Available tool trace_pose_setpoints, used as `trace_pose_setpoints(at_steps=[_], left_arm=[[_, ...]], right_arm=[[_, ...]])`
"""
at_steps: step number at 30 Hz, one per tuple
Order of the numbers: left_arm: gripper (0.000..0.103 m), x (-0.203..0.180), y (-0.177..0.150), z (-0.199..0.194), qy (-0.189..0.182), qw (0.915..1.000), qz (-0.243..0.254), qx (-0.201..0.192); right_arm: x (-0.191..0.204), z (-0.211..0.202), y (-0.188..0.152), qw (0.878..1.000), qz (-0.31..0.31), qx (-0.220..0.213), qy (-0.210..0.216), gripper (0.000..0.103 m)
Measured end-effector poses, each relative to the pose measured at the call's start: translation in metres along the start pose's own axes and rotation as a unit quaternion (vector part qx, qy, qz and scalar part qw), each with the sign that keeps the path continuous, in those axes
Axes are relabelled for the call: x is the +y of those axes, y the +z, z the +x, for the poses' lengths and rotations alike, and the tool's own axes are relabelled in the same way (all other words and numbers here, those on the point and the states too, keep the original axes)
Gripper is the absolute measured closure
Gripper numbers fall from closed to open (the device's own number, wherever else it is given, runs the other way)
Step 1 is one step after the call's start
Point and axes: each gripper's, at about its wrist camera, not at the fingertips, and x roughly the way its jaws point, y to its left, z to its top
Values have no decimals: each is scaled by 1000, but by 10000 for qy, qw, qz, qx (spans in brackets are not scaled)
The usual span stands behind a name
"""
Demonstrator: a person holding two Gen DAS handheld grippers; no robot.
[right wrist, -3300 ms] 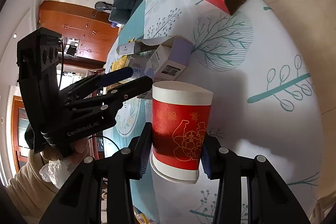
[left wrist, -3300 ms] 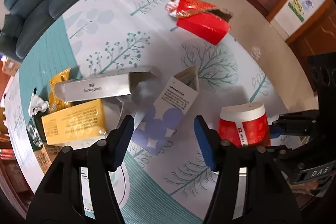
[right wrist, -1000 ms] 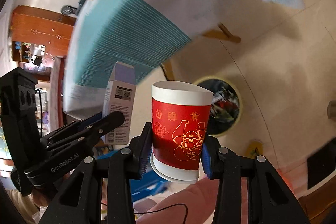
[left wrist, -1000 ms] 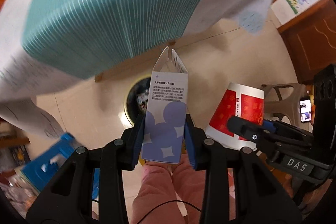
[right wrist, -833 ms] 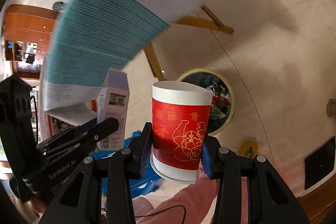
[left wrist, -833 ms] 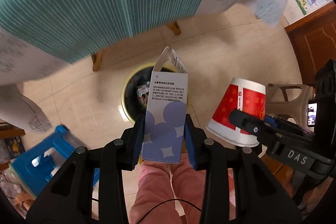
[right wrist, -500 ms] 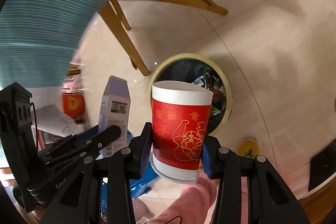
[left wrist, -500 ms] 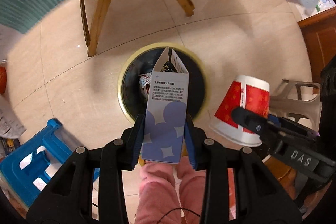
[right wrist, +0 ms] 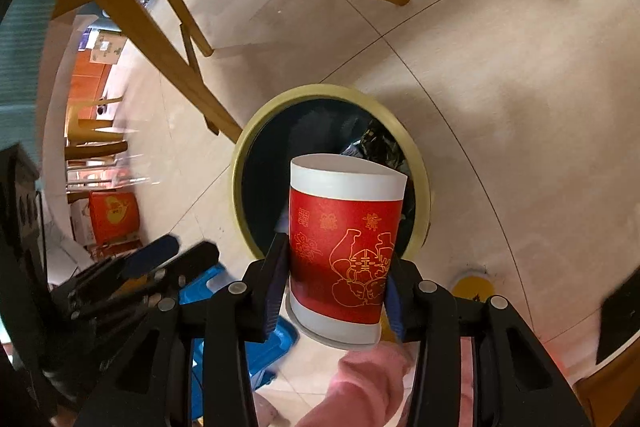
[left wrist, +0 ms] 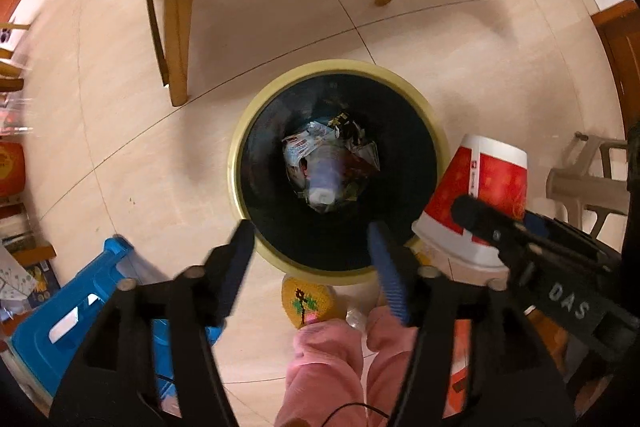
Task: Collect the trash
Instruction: 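Open both tools to drop the cup and box into the bin, then move both open tools back toward the remaining trash on the table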
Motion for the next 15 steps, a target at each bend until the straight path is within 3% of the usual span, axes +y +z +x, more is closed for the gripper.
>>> trace_pose_setpoints(at_steps=[2, 7, 11, 15], left_arm=[[34, 5, -3, -2, 85, 9999, -69, -48], [34, 29, -10, -12, 326, 9982, -427, -256], [31, 44, -14, -29, 434, 9956, -688, -466], [28, 54, -22, -50, 454, 9933, -812, -678]], right_arm=[[1, 1, 3, 10000, 17, -72, -1, 60], [11, 13, 6, 10000, -41, -36, -19, 57], [26, 10, 5, 9997, -183, -139, -1, 34], [37, -6, 2, 9986, -376, -377, 19, 29]])
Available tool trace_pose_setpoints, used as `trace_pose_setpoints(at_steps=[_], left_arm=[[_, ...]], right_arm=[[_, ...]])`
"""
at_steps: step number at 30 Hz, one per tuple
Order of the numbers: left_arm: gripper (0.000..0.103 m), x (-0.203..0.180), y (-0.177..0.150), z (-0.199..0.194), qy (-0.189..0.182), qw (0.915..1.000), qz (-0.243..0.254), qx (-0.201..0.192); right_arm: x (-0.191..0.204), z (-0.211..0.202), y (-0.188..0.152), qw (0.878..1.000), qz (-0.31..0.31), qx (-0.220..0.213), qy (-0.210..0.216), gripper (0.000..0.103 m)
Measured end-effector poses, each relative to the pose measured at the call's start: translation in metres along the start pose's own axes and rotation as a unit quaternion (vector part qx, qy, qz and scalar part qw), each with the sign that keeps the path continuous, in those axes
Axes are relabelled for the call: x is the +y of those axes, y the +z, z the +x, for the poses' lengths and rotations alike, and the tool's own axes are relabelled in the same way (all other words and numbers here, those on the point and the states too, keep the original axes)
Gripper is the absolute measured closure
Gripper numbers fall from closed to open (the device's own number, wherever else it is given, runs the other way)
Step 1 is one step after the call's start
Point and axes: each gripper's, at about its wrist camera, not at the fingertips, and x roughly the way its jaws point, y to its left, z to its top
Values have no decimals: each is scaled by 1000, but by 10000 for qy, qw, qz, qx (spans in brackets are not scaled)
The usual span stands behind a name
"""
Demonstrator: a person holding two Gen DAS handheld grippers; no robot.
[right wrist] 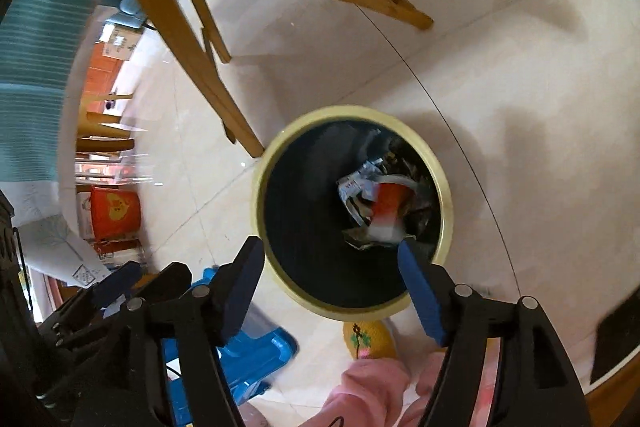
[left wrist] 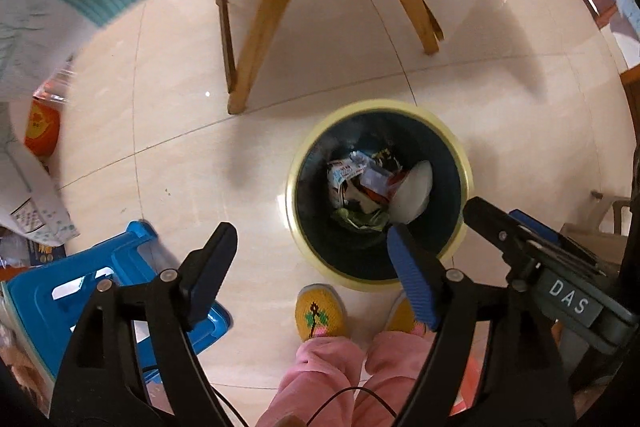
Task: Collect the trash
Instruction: 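Move both open tools back toward the remaining trash on the table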
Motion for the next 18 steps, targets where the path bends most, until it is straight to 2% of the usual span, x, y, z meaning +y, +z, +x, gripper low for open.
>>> trace_pose_setpoints(at_steps=[4, 9, 18], left_arm=[[28, 5, -5, -30, 3, 9999, -43, -163], [28, 15, -13, -89, -105, 9993, -89, -356], [27, 41, -15, -242, -417, 9950, 63, -907]], right_arm=[[13, -31, -3, 9993, -154, -297, -168, 29], [32, -83, -12, 9983, -237, -494, -193, 29], [97, -223, -36, 9938, -580, -907, -292, 29]])
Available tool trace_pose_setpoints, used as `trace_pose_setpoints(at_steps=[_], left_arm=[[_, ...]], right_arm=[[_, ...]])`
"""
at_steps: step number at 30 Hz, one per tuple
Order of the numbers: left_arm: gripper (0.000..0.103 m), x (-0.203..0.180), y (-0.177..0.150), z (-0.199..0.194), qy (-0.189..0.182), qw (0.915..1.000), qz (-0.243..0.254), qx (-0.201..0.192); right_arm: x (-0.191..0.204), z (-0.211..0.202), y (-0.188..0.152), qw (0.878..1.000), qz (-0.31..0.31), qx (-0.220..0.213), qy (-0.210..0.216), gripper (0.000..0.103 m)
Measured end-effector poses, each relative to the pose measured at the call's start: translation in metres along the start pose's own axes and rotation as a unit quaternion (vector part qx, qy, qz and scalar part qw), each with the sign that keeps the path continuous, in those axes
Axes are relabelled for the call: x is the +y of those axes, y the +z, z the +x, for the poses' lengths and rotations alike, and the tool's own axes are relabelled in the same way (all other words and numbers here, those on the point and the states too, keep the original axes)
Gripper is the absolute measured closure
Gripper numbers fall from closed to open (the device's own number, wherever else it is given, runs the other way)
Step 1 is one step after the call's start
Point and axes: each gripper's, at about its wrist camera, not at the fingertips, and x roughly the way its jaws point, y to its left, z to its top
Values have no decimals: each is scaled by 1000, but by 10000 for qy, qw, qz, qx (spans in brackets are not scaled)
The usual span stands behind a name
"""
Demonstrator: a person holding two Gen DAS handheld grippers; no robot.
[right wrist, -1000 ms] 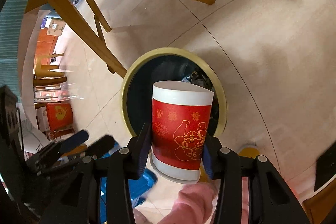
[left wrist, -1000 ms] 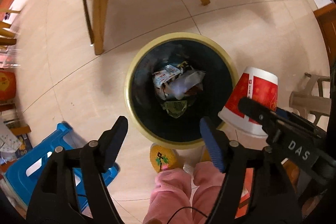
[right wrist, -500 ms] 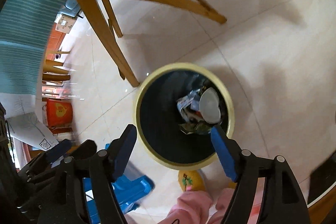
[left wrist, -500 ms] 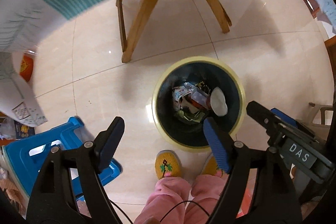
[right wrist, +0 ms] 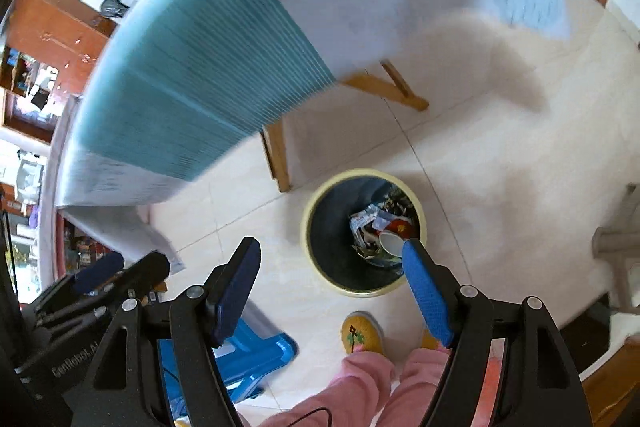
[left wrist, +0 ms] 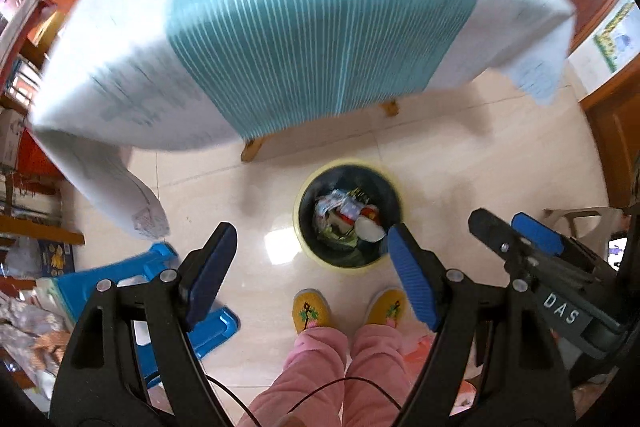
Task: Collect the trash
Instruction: 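Move both open tools back toward the remaining trash on the table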
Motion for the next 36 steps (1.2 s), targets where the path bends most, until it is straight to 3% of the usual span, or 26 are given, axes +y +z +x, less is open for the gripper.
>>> trace_pose_setpoints(at_steps=[4, 8, 16, 26, 36], left_arm=[[27, 5, 18, -65, -180, 9990, 97, -400], [27, 15, 43, -128, -272, 9931, 188, -1124], [27, 28, 95, -205, -574, 9813, 220, -1825], [27, 43, 149, -240, -741, 9749, 157, -2092], [27, 34, 211, -215, -653, 9791, 233, -1911]], right_arm=[[32, -75, 6, 9993, -205, -297, 39, 29], [58, -137, 15, 9973, -315, -657, 56, 29], [103, -239, 50, 9880, -431, -1479, 101, 28], [157, -306, 104, 9718, -641, -2270, 16, 28], [154, -295, 168, 9691, -694, -2367, 76, 28]])
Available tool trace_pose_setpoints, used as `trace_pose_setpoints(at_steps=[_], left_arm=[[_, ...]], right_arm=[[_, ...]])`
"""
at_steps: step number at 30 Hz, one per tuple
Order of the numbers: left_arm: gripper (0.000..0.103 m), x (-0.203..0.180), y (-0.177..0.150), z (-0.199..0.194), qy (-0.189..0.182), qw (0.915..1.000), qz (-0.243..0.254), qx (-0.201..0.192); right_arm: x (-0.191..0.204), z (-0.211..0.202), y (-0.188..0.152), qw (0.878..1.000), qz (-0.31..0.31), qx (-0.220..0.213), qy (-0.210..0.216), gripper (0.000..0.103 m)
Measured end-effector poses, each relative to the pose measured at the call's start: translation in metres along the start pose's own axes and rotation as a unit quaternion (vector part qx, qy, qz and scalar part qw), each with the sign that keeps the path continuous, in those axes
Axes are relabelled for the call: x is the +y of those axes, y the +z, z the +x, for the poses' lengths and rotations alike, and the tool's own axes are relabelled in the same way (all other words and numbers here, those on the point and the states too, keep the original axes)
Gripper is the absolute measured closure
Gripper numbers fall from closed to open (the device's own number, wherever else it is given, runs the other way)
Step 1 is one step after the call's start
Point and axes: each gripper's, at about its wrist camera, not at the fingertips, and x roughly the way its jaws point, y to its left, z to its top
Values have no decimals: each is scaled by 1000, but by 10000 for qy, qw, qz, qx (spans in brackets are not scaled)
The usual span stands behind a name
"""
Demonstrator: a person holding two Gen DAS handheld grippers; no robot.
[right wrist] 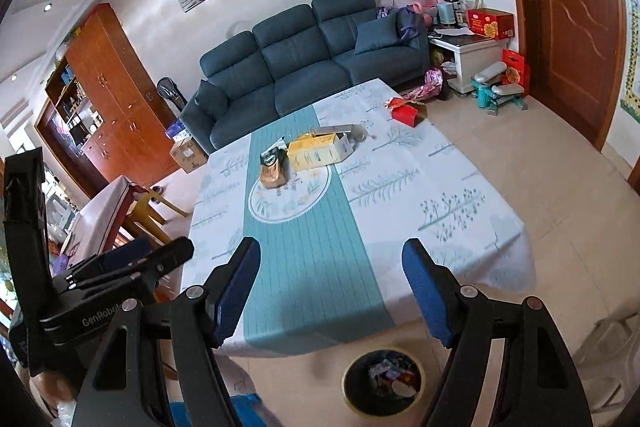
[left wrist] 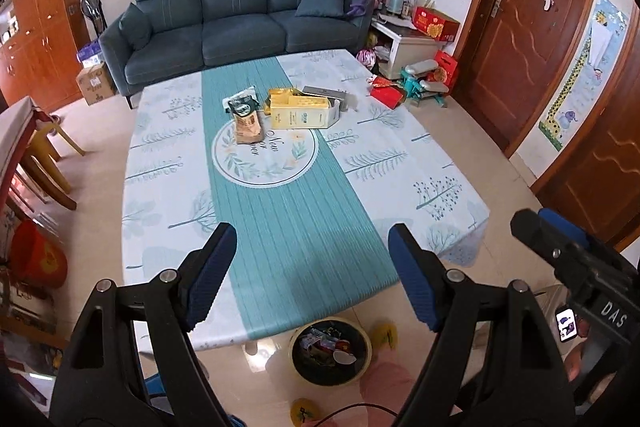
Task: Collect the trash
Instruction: 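Move both open tools back toward the remaining trash on the table, then grasp the red printed packet with the right tool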
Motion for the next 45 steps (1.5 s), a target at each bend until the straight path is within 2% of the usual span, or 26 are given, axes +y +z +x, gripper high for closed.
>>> trace_pose_setpoints(at_steps=[8, 15, 18, 25, 32, 38, 41, 45], left_arm=[[27, -26, 57, 94, 256, 9991, -234, 236], [27, -42, 122, 190, 443, 9926, -912, 670], [27, -45, 141, 229, 592, 9868, -1260, 823], [27, -31, 168, 293, 772, 9708, -1962, 1144], [27, -11, 187, 322, 817, 9565, -2506, 1249], [27, 0, 204, 339, 705, 9538, -2623, 1284], [27, 9, 211, 348, 792, 9511, -2681, 1315], [27, 30, 212, 357, 929, 9374, -3071, 1356]], right_arm=[[-59, 96, 79, 9992, -195, 173, 291, 28], [-123, 206, 168, 9942, -391, 864, 513, 28], [-145, 253, 205, 9903, -762, 1024, 542, 28], [-181, 362, 266, 9845, -1047, 1311, 518, 28], [-189, 449, 287, 9748, -1608, 1514, 328, 28], [-180, 502, 274, 9568, -2331, 1727, 184, 28], [-175, 525, 268, 9478, -2631, 1801, 97, 28], [-168, 548, 260, 9384, -2850, 1951, 129, 29]])
